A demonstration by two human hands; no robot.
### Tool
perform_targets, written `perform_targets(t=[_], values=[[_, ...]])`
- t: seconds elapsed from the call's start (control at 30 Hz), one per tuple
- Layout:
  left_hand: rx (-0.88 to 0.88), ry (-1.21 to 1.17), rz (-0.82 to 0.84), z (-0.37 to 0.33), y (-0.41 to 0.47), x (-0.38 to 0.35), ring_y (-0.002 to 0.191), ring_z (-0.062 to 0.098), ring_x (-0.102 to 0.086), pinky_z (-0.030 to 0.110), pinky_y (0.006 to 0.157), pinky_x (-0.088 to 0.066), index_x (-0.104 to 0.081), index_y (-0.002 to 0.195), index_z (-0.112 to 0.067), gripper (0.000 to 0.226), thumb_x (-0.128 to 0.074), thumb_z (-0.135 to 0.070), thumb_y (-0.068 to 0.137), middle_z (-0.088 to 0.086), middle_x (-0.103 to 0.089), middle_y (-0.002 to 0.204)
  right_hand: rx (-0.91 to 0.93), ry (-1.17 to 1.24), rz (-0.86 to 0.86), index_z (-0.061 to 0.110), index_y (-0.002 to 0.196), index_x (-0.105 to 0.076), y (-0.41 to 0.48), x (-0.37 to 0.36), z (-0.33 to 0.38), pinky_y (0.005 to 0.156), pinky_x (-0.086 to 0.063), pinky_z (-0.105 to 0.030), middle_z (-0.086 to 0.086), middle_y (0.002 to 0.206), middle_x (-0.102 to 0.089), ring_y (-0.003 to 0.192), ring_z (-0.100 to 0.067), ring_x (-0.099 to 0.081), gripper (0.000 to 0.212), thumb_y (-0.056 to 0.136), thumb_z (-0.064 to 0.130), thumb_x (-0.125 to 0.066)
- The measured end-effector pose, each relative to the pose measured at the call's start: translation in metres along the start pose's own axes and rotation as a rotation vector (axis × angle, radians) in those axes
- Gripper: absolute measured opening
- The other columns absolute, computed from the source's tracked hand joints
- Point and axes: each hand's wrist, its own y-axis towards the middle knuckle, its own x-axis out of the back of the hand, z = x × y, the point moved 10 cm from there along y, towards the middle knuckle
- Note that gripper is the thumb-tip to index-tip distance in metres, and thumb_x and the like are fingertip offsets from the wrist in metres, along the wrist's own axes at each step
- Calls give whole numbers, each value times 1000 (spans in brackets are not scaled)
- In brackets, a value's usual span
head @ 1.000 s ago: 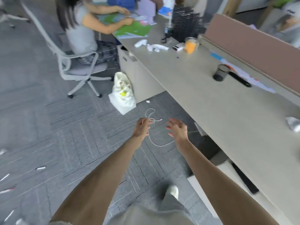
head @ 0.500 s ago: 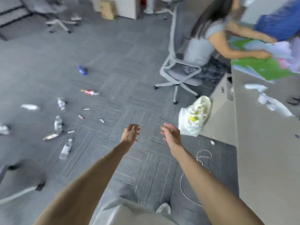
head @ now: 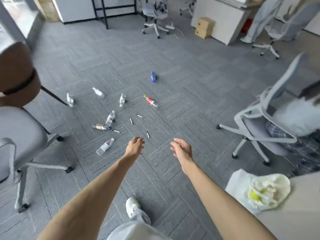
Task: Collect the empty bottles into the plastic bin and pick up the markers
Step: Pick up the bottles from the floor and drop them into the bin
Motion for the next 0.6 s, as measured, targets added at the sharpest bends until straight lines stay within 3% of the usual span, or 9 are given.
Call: perform_targets(t=[0.17, 0.27, 0.37, 0.5, 0.6], values=[[2, 0, -108, -30, 72, 75, 95, 25, -58, 44, 87, -52, -57, 112, -8, 27, -39, -24, 100, 6, -62, 105, 34, -66, 53, 10, 123, -64, 64, -75, 52, 76, -51, -26, -6, 109, -69, 93, -17, -66, 31, 92, 14, -62], [15, -7, -156, -39, 101, 113, 88, 23, -55, 41, 81, -51, -55, 98, -15, 18, -39, -23, 99, 7, -60, 99, 30, -96, 103, 9, 122, -64, 89, -119, 69, 71, -50, -25, -2, 96, -68, 92, -18, -65, 31, 92, 12, -63], [65, -15, -212, -36, 127, 148, 86, 24, -58, 46, 86, -53, -55, 88, -21, 17, -42, -26, 97, 7, -63, 98, 12, -124, 151, 8, 122, -64, 119, -162, 77, 69, -48, -26, -3, 91, -67, 87, -18, -63, 30, 92, 12, -63], [133, 21, -270, -27, 168, 191, 101, 29, -63, 48, 91, -53, -55, 97, -20, 15, -42, -29, 97, 5, -65, 104, -3, -211, 248, 9, 122, -64, 163, -222, 79, 74, -51, -26, -4, 99, -68, 88, -16, -66, 31, 91, 14, -63], [186, 48, -313, -26, 204, 219, 107, 30, -62, 48, 96, -50, -56, 101, -22, 18, -42, -32, 96, 7, -67, 112, -21, -258, 312, 10, 123, -64, 205, -269, 86, 86, -52, -35, -4, 102, -71, 89, -17, -67, 34, 90, 14, -63]])
